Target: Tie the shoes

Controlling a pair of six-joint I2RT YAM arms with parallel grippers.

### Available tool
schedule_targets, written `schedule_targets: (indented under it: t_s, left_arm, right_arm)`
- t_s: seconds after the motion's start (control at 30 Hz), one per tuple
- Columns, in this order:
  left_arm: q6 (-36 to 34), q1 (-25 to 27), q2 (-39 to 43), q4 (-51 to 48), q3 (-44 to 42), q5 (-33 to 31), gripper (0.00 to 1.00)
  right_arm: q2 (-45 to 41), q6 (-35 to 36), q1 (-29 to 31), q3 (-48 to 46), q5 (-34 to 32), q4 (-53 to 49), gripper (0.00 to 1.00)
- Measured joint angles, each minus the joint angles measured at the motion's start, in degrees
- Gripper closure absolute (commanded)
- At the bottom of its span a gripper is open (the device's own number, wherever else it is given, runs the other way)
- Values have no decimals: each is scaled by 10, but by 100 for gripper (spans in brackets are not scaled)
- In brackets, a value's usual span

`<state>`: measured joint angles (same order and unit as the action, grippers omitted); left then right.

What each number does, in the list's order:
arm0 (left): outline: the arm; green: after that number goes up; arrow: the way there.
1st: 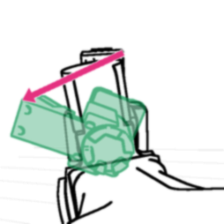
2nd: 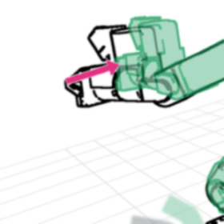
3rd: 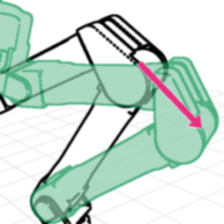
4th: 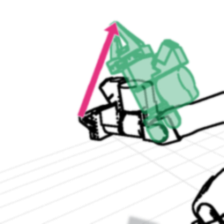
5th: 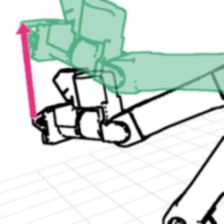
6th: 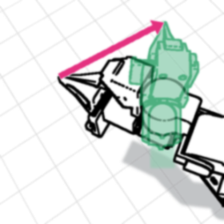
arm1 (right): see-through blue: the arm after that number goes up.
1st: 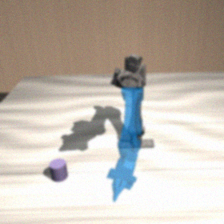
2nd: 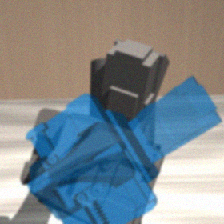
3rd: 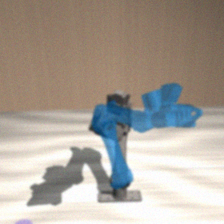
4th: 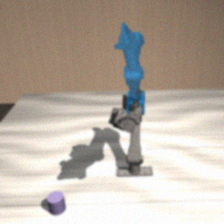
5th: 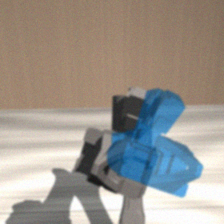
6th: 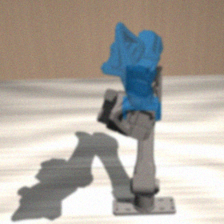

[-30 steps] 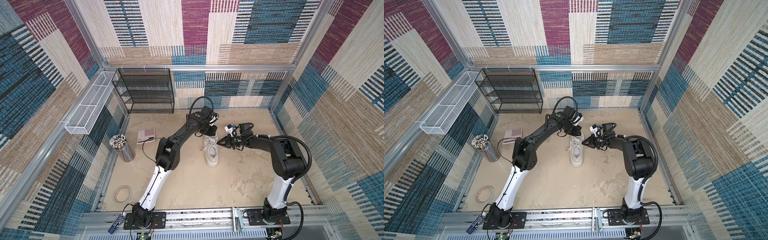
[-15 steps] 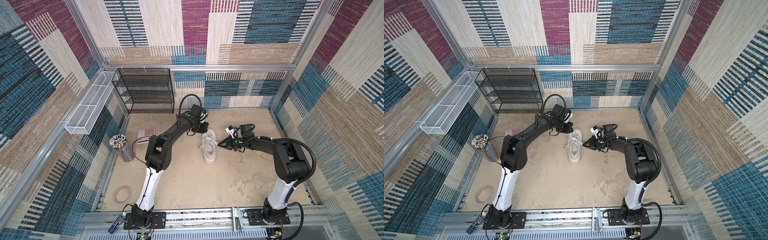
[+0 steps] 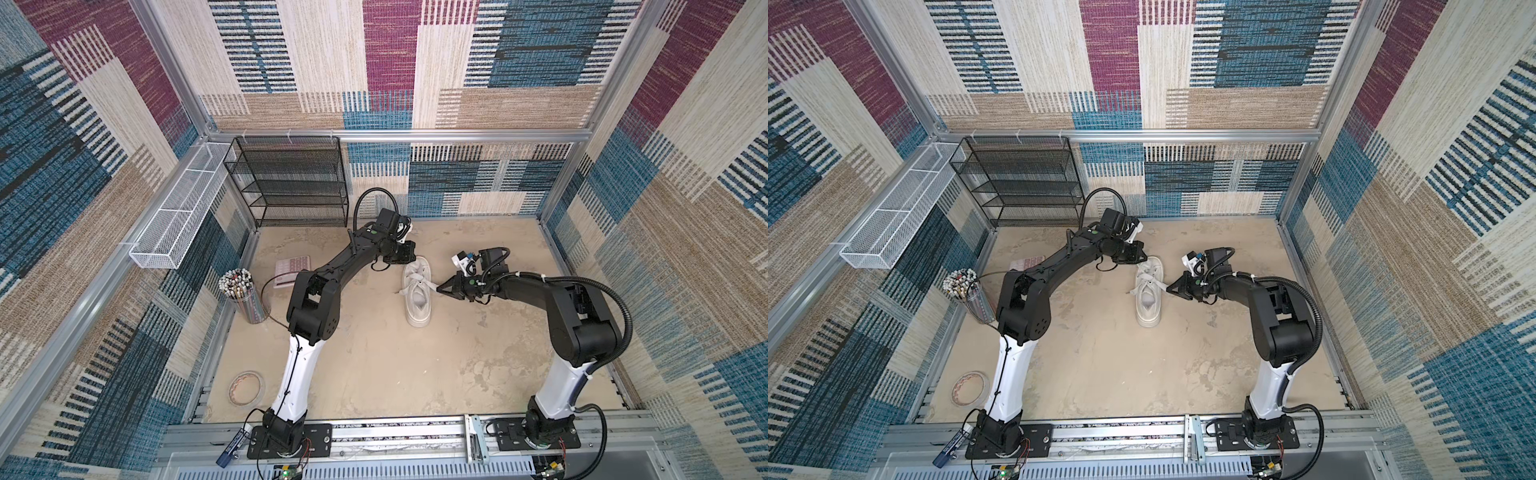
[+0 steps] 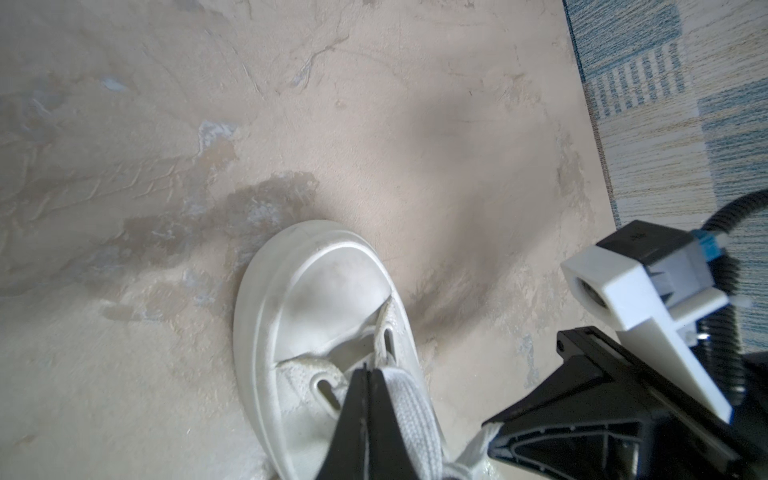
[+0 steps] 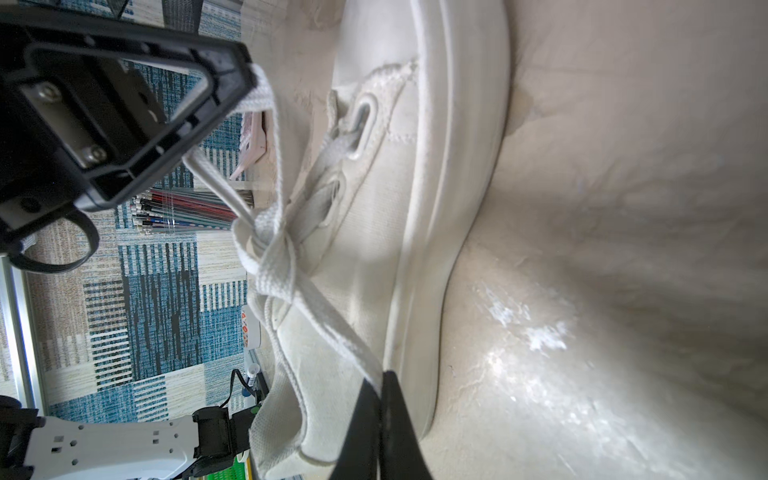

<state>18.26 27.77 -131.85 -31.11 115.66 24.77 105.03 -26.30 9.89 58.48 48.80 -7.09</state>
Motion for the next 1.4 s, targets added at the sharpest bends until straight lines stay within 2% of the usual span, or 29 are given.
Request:
schedule_targets:
  t_s: [0.2,0.23,0.27,0.3,0.33,0.37,0.53,0.63,0.7,0.83,1.03,1.4]
  left_arm:
    - [11,-1,10,19,-27,9,100]
    - [11,-2,10,21,-29,9,100]
    - [12,-3,10,23,-30,10,100]
    - [13,-4,10,23,-30,11,89]
    - [13,-5,10,25,-32,12,74]
    - [13,-6,12,28,-35,15,65]
    - [26,-17,30,48,-61,26,48]
    - [33,-30,56,66,-95,29,44]
    - [36,-38,75,78,-119,30,43]
    - [37,-42,100,96,-159,44,52]
    - [41,-35,115,125,-222,83,54]
    - [56,-18,112,154,-233,105,58]
  right_arm:
    - [0,0,-1,-3,-9,-6,100]
    - [0,0,-1,-3,-10,-7,99]
    - [-1,0,-1,-3,-10,-7,92]
    - [-3,-1,-1,-3,-10,-7,79]
    - [-5,-3,-1,-3,-9,-7,69]
    - [-8,-5,-2,-3,-9,-7,66]
    - [-19,0,-8,5,-10,-11,62]
    - [-31,7,-13,6,-24,-26,61]
    - [-37,11,-17,9,-35,-43,61]
    - [-42,24,-16,27,-51,-69,61]
    - [-37,28,16,81,-48,-86,65]
    - [15,15,50,144,-35,-87,68]
